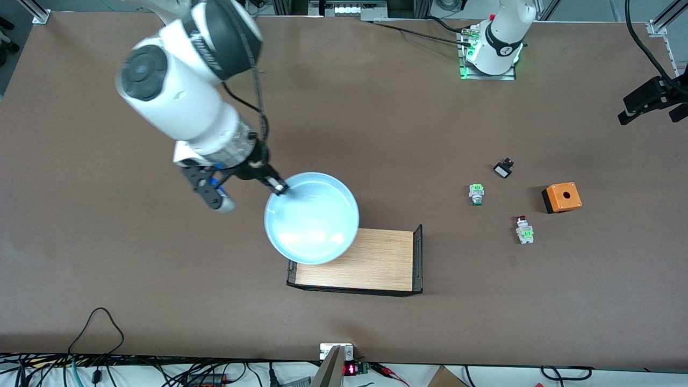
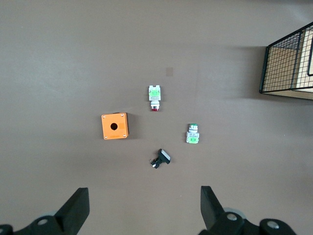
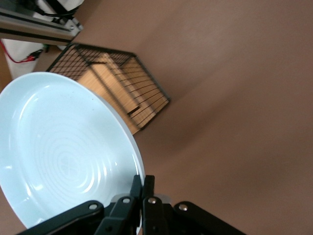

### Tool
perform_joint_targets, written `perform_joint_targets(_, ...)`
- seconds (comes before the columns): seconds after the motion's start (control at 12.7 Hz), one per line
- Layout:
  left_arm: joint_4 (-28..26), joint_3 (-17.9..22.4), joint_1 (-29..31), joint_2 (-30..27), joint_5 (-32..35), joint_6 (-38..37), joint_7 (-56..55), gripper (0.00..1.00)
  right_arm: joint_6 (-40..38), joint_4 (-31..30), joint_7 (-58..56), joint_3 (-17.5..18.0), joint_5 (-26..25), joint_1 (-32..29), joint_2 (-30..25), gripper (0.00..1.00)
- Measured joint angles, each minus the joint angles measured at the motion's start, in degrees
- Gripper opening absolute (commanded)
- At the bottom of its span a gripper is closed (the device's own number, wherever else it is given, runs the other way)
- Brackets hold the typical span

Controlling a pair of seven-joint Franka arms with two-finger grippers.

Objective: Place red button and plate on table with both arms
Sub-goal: 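Lift the plate off the tray and carry it away with the right gripper, then lower the plate onto the table with the right gripper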

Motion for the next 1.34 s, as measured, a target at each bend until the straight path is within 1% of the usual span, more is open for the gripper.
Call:
perform_joint_targets(0.16,0.17,-0.34,0.00,0.00,0.00,0.00,0.00,1.00,-5.21,-2.28,-10.46,-0.23,-0.13,-4.43,-2.10,0.00)
perform_joint_targets(0.31,0.29,-0.54,0.00,-0.01,0.00,0.00,0.00,1.00,-7.54,-4.66,-18.44,-0.34,-0.84,-8.66,-3.44,0.00)
perform_joint_targets(0.47,0.39,-0.83,0.00,-0.01,0.00,0.00,0.00,1.00,-8.03,-8.36,-26.29,-0.41,-1.60,-12.38,-4.86,0.00)
perform_joint_targets(0.79,0.42,-1.33,0.00,-0.01,0.00,0.00,-0.04,1.00,-8.16,-18.23,-43.00,-0.53,-2.73,-20.84,-7.59,0.00)
perform_joint_targets(0.94,0.42,-1.35,0.00,-0.01,0.00,0.00,-0.05,1.00,-8.13,-21.74,-48.03,-0.51,-4.81,-22.83,-7.95,0.00)
perform_joint_targets(1.1,0.43,-1.38,0.00,-0.02,0.00,0.00,-0.05,1.00,-7.65,-25.11,-52.52,-0.49,-6.19,-23.48,-8.00,0.00)
perform_joint_targets(1.18,0.44,-1.39,0.00,-0.02,0.00,0.00,-0.05,1.00,-6.67,-26.78,-54.26,-0.48,-6.76,-23.81,-8.03,0.00)
perform_joint_targets(1.34,0.44,-1.41,0.00,-0.02,0.00,0.00,-0.22,1.00,-3.76,-30.68,-57.43,-0.47,-9.44,-24.34,-8.39,0.00)
